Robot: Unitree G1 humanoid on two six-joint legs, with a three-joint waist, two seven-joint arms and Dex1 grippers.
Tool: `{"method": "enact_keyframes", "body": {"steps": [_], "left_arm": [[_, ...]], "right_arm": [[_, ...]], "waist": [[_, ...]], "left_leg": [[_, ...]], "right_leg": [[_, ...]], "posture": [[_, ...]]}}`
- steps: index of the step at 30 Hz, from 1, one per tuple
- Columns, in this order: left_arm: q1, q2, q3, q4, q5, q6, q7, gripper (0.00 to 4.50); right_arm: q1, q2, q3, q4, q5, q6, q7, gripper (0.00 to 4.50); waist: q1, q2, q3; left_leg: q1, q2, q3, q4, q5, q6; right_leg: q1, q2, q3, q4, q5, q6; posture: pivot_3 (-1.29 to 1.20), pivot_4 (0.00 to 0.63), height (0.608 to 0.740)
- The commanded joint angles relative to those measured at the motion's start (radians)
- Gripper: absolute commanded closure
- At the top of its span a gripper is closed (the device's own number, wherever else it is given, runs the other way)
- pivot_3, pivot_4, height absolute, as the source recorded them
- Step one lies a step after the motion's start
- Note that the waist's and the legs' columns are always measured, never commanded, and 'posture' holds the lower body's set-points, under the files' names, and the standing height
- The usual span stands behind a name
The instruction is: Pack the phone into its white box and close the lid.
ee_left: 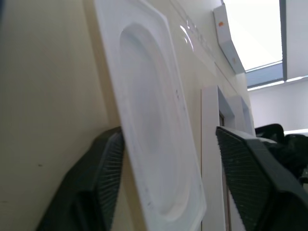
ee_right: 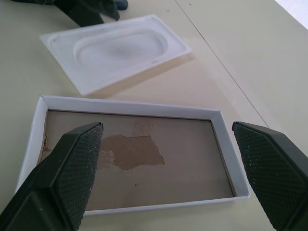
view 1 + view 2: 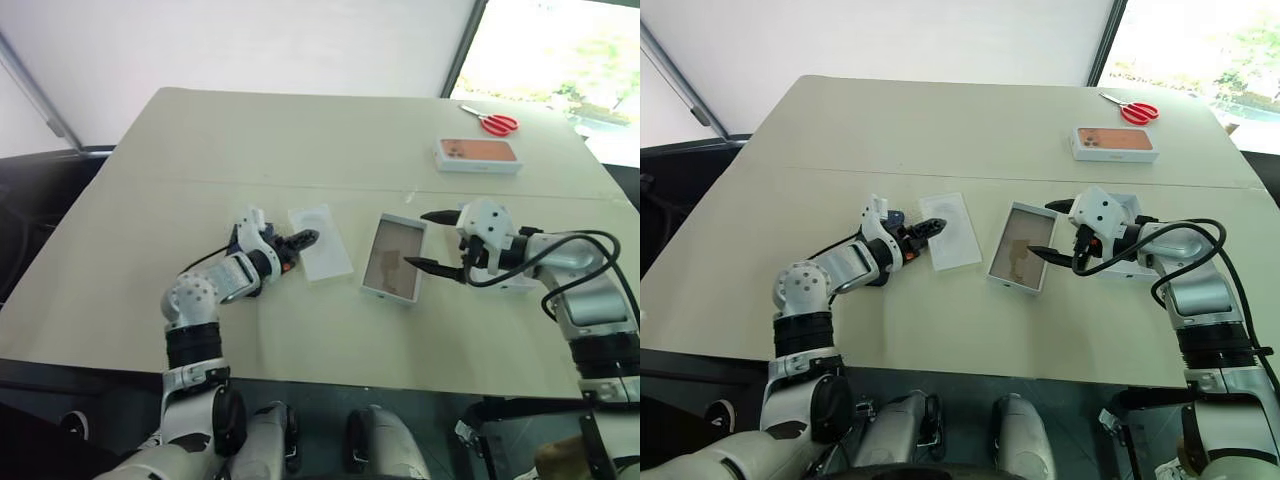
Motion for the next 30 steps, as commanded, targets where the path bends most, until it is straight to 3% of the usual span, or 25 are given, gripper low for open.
{"method": "enact_keyframes", "body": {"steps": [1, 10, 20, 30], "left_arm": [[-0.020, 0.021, 0.013, -0.026, -0.037, 0.039, 0.004, 1.74], [-0.020, 0.147, -0.052, -0.020, 0.017, 0.040, -0.075, 1.74], [-0.050, 0.084, 0.002, 0.073, -0.009, -0.008, -0.081, 1.74], [-0.078, 0.076, -0.024, 0.147, 0.020, -0.041, -0.122, 1.74]], "right_arm": [[-0.008, -0.002, -0.019, -0.034, 0.010, -0.002, -0.009, 0.00], [-0.008, 0.009, -0.011, -0.034, 0.007, -0.001, -0.021, 0.00], [-0.018, 0.008, -0.012, -0.053, 0.006, 0.010, -0.026, 0.00], [-0.016, 0.009, -0.010, -0.066, 0.001, 0.014, -0.037, 0.00]], "waist": [[-0.002, 0.000, 0.000], [-0.003, 0.000, 0.000], [0.000, 0.000, 0.000], [0.000, 0.000, 0.000]], "left_leg": [[0.000, 0.000, 0.000, 0.000, 0.000, 0.000], [0.000, 0.001, 0.000, 0.000, 0.000, -0.001], [0.000, 0.000, 0.000, 0.000, 0.000, -0.001], [0.000, 0.000, 0.000, 0.000, 0.000, 0.000]], "right_leg": [[0.000, 0.000, 0.000, 0.000, 0.000, 0.000], [0.000, 0.000, 0.000, 0.000, 0.000, 0.000], [0.000, 0.000, 0.000, 0.000, 0.000, 0.000], [0.000, 0.000, 0.000, 0.000, 0.000, 0.000]], "posture": [[0.00, 0.150, 0.740], [0.00, 0.150, 0.740], [0.00, 0.150, 0.740], [0.00, 0.150, 0.740]]}}
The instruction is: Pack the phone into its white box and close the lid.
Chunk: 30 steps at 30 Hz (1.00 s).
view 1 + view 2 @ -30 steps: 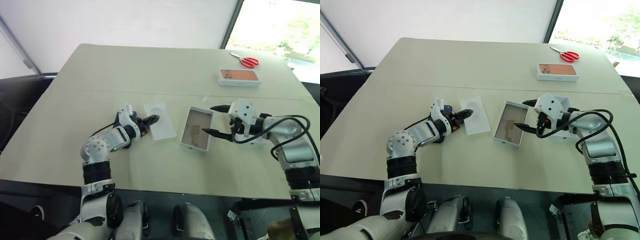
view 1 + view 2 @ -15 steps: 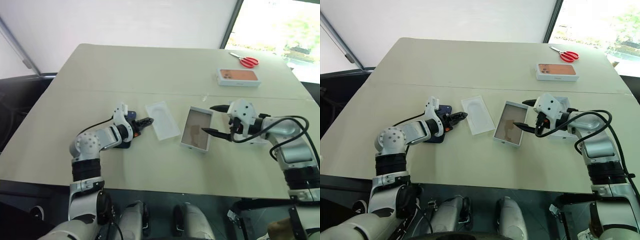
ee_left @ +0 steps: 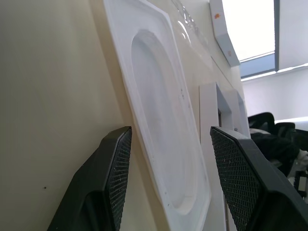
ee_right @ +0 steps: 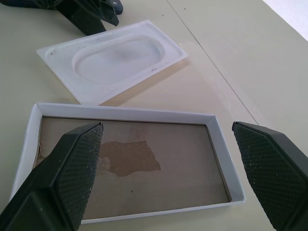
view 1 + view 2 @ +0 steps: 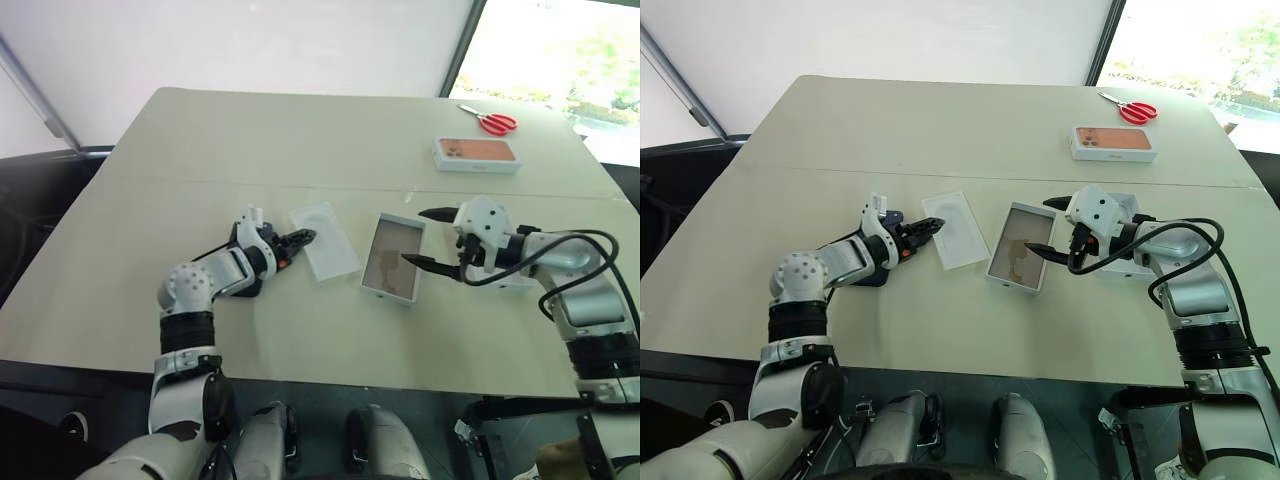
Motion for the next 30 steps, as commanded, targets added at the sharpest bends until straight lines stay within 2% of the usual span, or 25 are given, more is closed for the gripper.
{"method": "enact_keyframes", "body": {"steps": [1, 3, 7, 15, 19, 23, 26, 30], "left_arm": [[-0.012, -0.010, -0.007, 0.008, 0.002, -0.017, -0.009, 2.02], [-0.011, -0.014, -0.009, 0.009, 0.005, -0.025, -0.007, 2.56], [-0.006, -0.019, -0.009, 0.013, 0.008, -0.035, -0.010, 4.45], [-0.011, -0.032, 0.047, 0.001, -0.050, -0.009, 0.014, 4.45], [-0.016, 0.001, 0.058, -0.024, -0.043, -0.011, 0.030, 4.45], [-0.024, 0.046, 0.071, -0.054, -0.051, -0.008, 0.039, 4.45], [-0.038, 0.055, 0.086, -0.075, -0.070, 0.000, 0.049, 4.45], [-0.063, 0.040, 0.116, -0.079, -0.088, -0.027, 0.069, 4.45]], "right_arm": [[-0.015, -0.001, -0.012, -0.041, 0.006, -0.001, -0.008, 0.00], [-0.013, -0.002, -0.013, -0.044, 0.005, -0.001, -0.010, 0.00], [-0.012, -0.002, -0.013, -0.046, 0.004, 0.000, -0.012, 0.00], [-0.009, -0.005, -0.015, -0.046, 0.006, 0.002, -0.013, 0.00], [0.005, 0.014, -0.023, -0.086, 0.072, 0.086, 0.002, 0.00], [0.081, 0.024, 0.005, -0.235, 0.164, 0.228, 0.036, 0.00], [0.143, 0.016, 0.044, -0.311, 0.156, 0.252, 0.045, 0.00], [0.187, 0.013, 0.101, -0.315, 0.104, 0.232, 0.039, 0.00]], "waist": [[0.000, 0.000, 0.000], [0.000, 0.000, 0.000], [-0.001, 0.000, 0.000], [-0.007, 0.000, 0.000], [-0.008, 0.000, 0.000], [-0.009, 0.000, 0.000], [-0.006, 0.000, 0.000], [0.003, 0.000, 0.000]], "left_leg": [[0.000, 0.000, 0.000, 0.000, 0.000, 0.000], [0.000, 0.000, 0.000, 0.000, 0.000, 0.000], [0.000, 0.000, 0.000, 0.000, 0.000, 0.000], [0.000, 0.001, 0.000, 0.000, 0.000, 0.000], [0.000, 0.001, 0.000, 0.000, 0.000, 0.000], [0.000, 0.001, 0.000, -0.001, 0.000, 0.000], [0.000, 0.001, 0.000, -0.001, 0.000, 0.000], [-0.001, 0.000, 0.000, -0.001, -0.001, 0.000]], "right_leg": [[0.000, 0.000, 0.000, 0.000, 0.000, 0.000], [0.000, 0.000, 0.000, 0.000, 0.000, 0.000], [0.000, 0.000, 0.000, 0.000, 0.000, 0.000], [0.000, 0.001, 0.000, 0.000, 0.000, 0.000], [-0.001, 0.001, 0.000, 0.000, 0.000, 0.000], [-0.001, 0.001, 0.000, 0.000, 0.000, 0.000], [-0.001, 0.000, 0.000, 0.000, 0.000, 0.000], [-0.001, -0.001, 0.000, 0.000, 0.000, 0.000]], "posture": [[0.00, 0.150, 0.740], [0.00, 0.150, 0.740], [0.00, 0.150, 0.740], [0.00, 0.150, 0.740], [0.00, 0.150, 0.740], [0.00, 0.150, 0.740], [0.00, 0.150, 0.740], [0.00, 0.150, 0.740]]}}
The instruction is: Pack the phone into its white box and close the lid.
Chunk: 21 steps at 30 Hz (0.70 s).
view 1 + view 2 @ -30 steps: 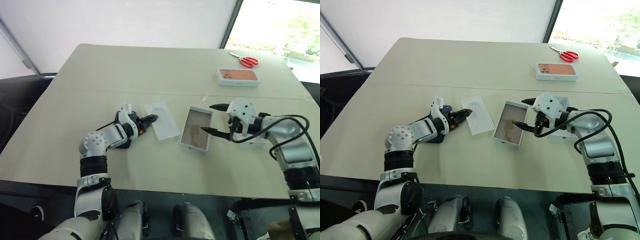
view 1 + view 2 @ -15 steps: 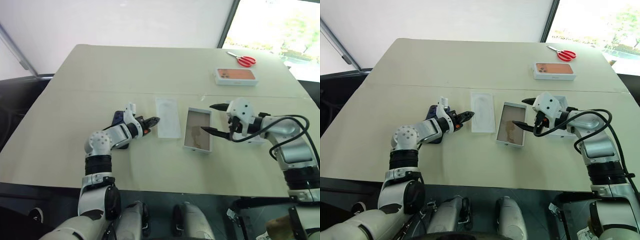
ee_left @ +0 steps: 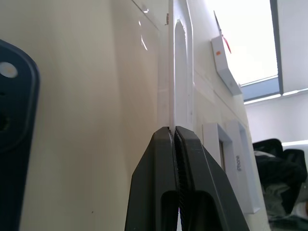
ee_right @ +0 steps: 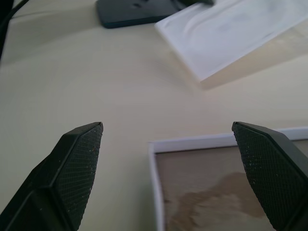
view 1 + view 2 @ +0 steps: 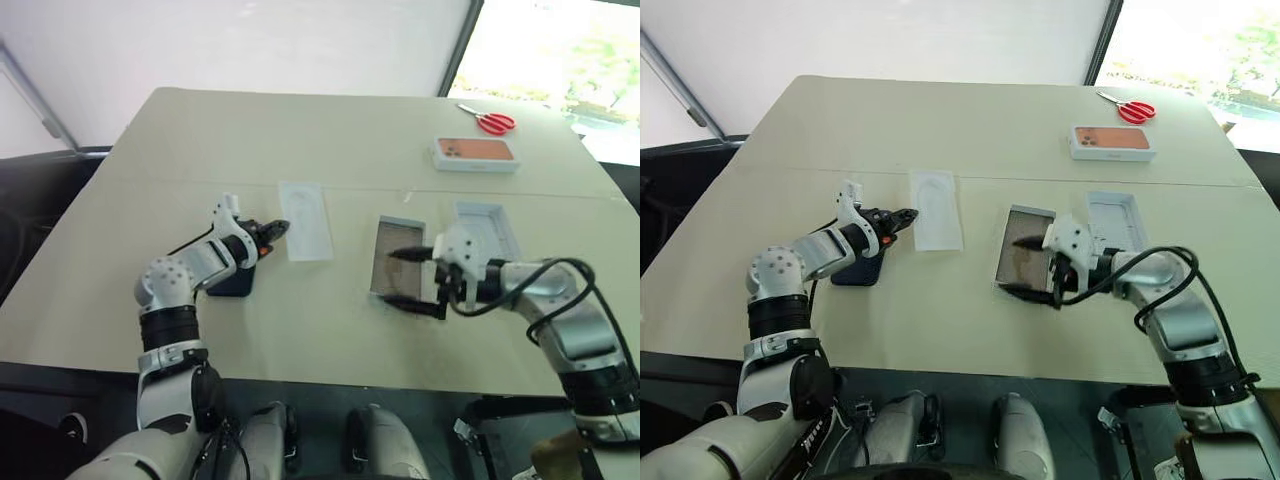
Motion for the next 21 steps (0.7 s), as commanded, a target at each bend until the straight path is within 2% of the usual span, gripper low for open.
{"method": "enact_keyframes", "body": {"steps": [1, 4, 8, 14, 18, 21], "left_arm": [[-0.042, -0.014, 0.018, -0.030, -0.039, -0.026, 0.011, 4.49], [-0.042, -0.021, 0.003, -0.043, -0.029, -0.028, 0.011, 4.50], [-0.064, -0.019, 0.016, -0.068, -0.059, -0.013, 0.024, 4.50], [-0.068, -0.006, 0.001, -0.076, -0.065, -0.008, 0.038, 4.50], [-0.069, -0.016, 0.005, -0.083, -0.066, -0.016, 0.058, 4.50], [-0.078, -0.015, -0.006, -0.099, -0.058, -0.028, 0.060, 4.50]], "right_arm": [[0.011, -0.017, 0.037, 0.000, -0.081, -0.064, -0.014, 0.25], [-0.007, -0.020, 0.048, 0.065, -0.133, -0.103, -0.032, 1.26], [0.011, -0.056, 0.043, 0.105, -0.140, -0.116, 0.012, 3.33], [-0.006, -0.063, 0.042, 0.131, -0.127, -0.123, 0.052, 3.33], [-0.032, -0.027, 0.049, 0.143, -0.145, -0.140, 0.022, 4.47], [-0.054, 0.004, 0.055, 0.140, -0.139, -0.134, 0.013, 4.47]], "waist": [[0.001, -0.001, 0.000], [-0.002, -0.001, 0.000], [-0.002, -0.001, 0.000], [-0.003, -0.001, 0.000], [-0.002, -0.001, 0.000], [-0.003, -0.001, 0.001]], "left_leg": [[0.000, 0.000, 0.000, 0.000, 0.000, 0.000], [0.000, 0.000, 0.000, 0.000, 0.000, 0.000], [0.000, 0.000, 0.000, 0.000, 0.000, 0.000], [0.000, 0.000, 0.000, 0.000, 0.000, 0.000], [0.000, 0.000, 0.000, 0.000, 0.000, 0.000], [0.000, 0.000, 0.000, 0.000, 0.000, 0.000]], "right_leg": [[0.000, 0.000, 0.000, 0.000, 0.000, 0.000], [0.000, 0.000, 0.000, 0.000, 0.000, 0.000], [0.000, 0.000, 0.000, 0.000, 0.000, 0.000], [0.000, 0.001, 0.000, 0.000, 0.000, 0.000], [0.000, 0.001, 0.000, 0.000, 0.000, 0.000], [0.000, 0.001, 0.000, 0.000, 0.000, 0.000]], "posture": [[0.00, 0.150, 0.740], [0.00, 0.150, 0.740], [0.00, 0.150, 0.740], [0.00, 0.150, 0.740], [0.00, 0.150, 0.740], [0.00, 0.150, 0.740]]}}
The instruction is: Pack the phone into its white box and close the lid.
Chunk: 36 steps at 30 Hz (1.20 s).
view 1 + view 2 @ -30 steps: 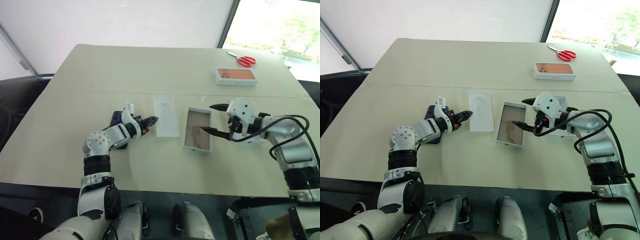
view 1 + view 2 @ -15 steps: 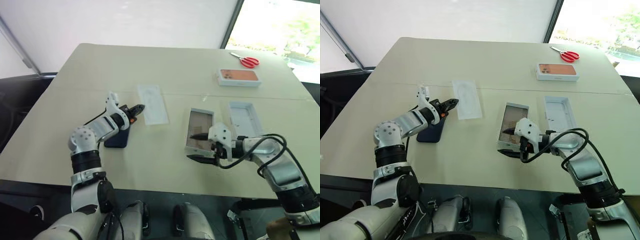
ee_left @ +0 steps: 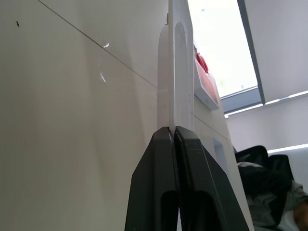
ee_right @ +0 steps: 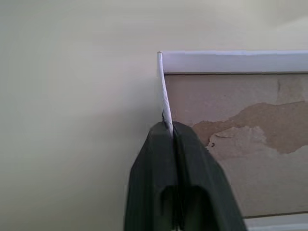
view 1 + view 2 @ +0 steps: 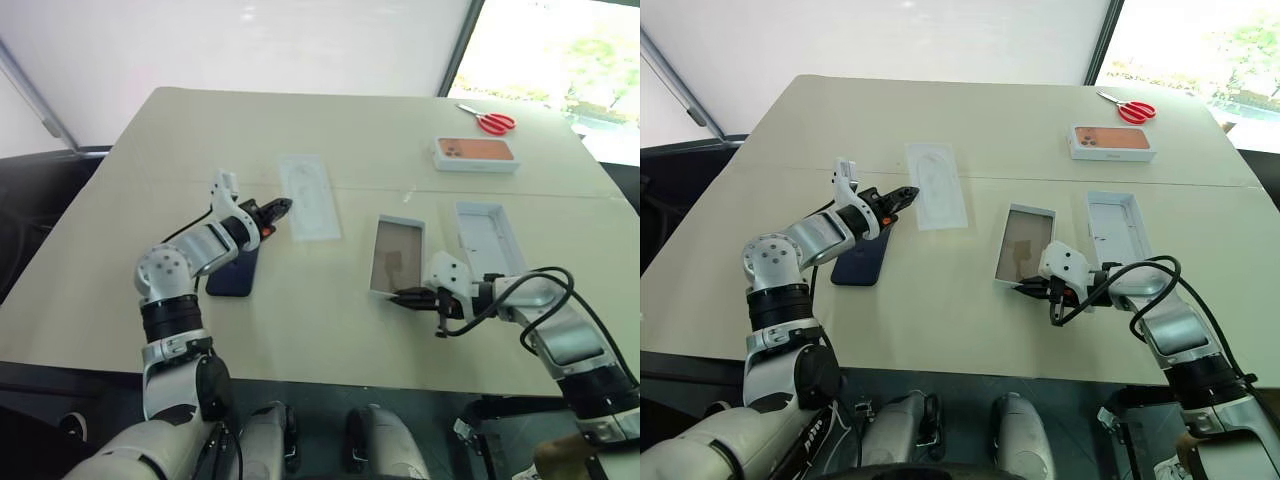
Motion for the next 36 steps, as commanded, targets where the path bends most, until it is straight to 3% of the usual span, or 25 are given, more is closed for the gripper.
{"method": "enact_keyframes", "body": {"steps": [1, 8, 15, 16, 18, 22, 26, 30, 36], "left_arm": [[-0.031, 0.002, -0.012, -0.052, -0.020, -0.022, 0.000, 4.50], [-0.055, -0.007, 0.005, -0.039, -0.081, 0.000, 0.014, 4.50], [-0.052, -0.007, 0.017, -0.037, -0.166, 0.062, 0.030, 4.50], [-0.046, -0.009, 0.010, -0.042, -0.167, 0.068, 0.033, 4.50], [-0.030, -0.013, -0.006, -0.052, -0.157, 0.064, 0.035, 4.50], [-0.008, -0.020, -0.026, -0.062, -0.152, 0.058, 0.034, 4.50], [0.000, -0.024, -0.049, -0.063, -0.149, 0.068, 0.027, 4.50], [0.010, -0.023, -0.143, -0.062, -0.093, 0.065, -0.026, 4.50], [-0.008, -0.046, -0.191, 0.020, -0.033, 0.039, -0.041, 4.50]], "right_arm": [[-0.040, 0.031, 0.006, -0.003, -0.011, -0.029, -0.017, 4.47], [-0.116, 0.097, 0.124, 0.104, -0.142, -0.189, -0.019, 4.47], [-0.197, 0.176, 0.128, 0.160, -0.115, -0.194, 0.010, 4.47], [-0.200, 0.179, 0.128, 0.162, -0.116, -0.198, 0.013, 3.89], [-0.199, 0.179, 0.129, 0.164, -0.127, -0.205, 0.011, 3.15], [-0.187, 0.164, 0.101, 0.152, -0.129, -0.209, -0.013, 1.03], [-0.179, 0.124, 0.032, 0.114, -0.075, -0.146, -0.002, 1.03], [-0.154, 0.006, -0.082, 0.096, 0.009, -0.044, 0.045, 1.03], [-0.133, -0.064, -0.131, 0.179, -0.043, -0.141, 0.002, 1.03]], "waist": [[-0.001, 0.000, 0.000], [-0.002, 0.000, 0.000], [-0.010, 0.000, 0.000], [-0.010, 0.000, 0.000], [-0.006, 0.000, 0.000], [-0.005, 0.000, 0.000], [-0.003, 0.000, 0.000], [0.003, 0.000, 0.000], [-0.006, 0.000, 0.000]], "left_leg": [[0.000, 0.000, 0.000, 0.000, 0.000, 0.000], [0.000, 0.000, 0.000, 0.000, 0.000, 0.000], [0.000, 0.001, 0.000, 0.000, 0.001, -0.001], [0.000, 0.000, 0.000, 0.000, 0.001, -0.001], [0.000, 0.000, 0.000, 0.000, 0.001, -0.001], [0.000, 0.000, 0.000, 0.000, 0.001, -0.001], [0.000, 0.000, 0.000, 0.000, 0.001, -0.001], [0.000, 0.000, 0.000, 0.000, 0.001, -0.001], [0.001, 0.001, 0.000, 0.000, 0.001, -0.001]], "right_leg": [[0.000, 0.000, 0.000, 0.000, 0.000, 0.000], [0.000, 0.000, 0.000, 0.000, 0.000, 0.000], [0.000, 0.001, 0.000, 0.001, 0.000, 0.000], [0.000, 0.001, 0.000, 0.001, 0.000, 0.000], [0.000, 0.001, 0.000, 0.001, 0.000, 0.000], [0.000, 0.001, 0.000, 0.001, 0.000, 0.000], [0.000, 0.001, 0.000, 0.000, 0.000, 0.000], [0.000, 0.000, 0.000, 0.000, 0.000, 0.000], [0.001, 0.001, 0.000, -0.001, 0.000, 0.000]], "posture": [[0.00, 0.150, 0.740], [0.00, 0.150, 0.740], [0.00, 0.150, 0.740], [0.00, 0.150, 0.740], [0.00, 0.150, 0.740], [0.00, 0.150, 0.740], [0.00, 0.150, 0.740], [0.00, 0.150, 0.740], [0.00, 0.150, 0.740]]}}
